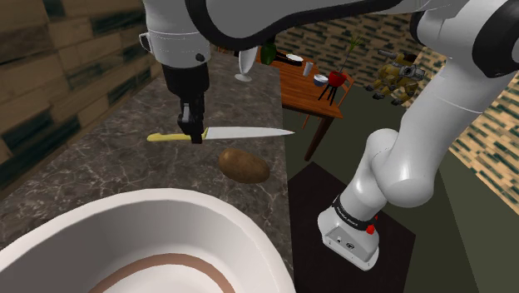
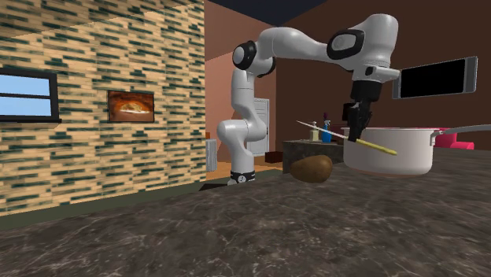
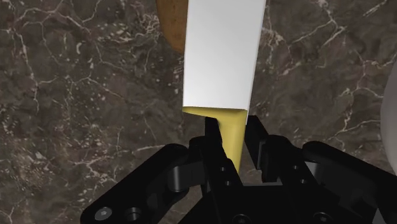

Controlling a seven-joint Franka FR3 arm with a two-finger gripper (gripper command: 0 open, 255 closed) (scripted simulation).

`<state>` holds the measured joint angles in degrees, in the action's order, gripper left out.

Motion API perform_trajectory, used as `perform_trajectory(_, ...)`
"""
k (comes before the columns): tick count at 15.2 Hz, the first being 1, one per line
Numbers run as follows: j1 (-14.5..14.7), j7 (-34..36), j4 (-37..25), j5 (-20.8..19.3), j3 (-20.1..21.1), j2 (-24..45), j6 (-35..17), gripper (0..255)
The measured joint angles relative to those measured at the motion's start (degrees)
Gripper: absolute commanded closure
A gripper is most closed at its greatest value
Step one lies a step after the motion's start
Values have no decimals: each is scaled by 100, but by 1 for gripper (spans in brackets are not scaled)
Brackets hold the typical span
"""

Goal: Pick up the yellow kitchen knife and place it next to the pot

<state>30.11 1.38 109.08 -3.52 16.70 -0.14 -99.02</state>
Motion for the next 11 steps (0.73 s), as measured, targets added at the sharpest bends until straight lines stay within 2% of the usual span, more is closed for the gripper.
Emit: perform_trajectory(11, 10, 95, 624, -68, 8, 197, -808, 255)
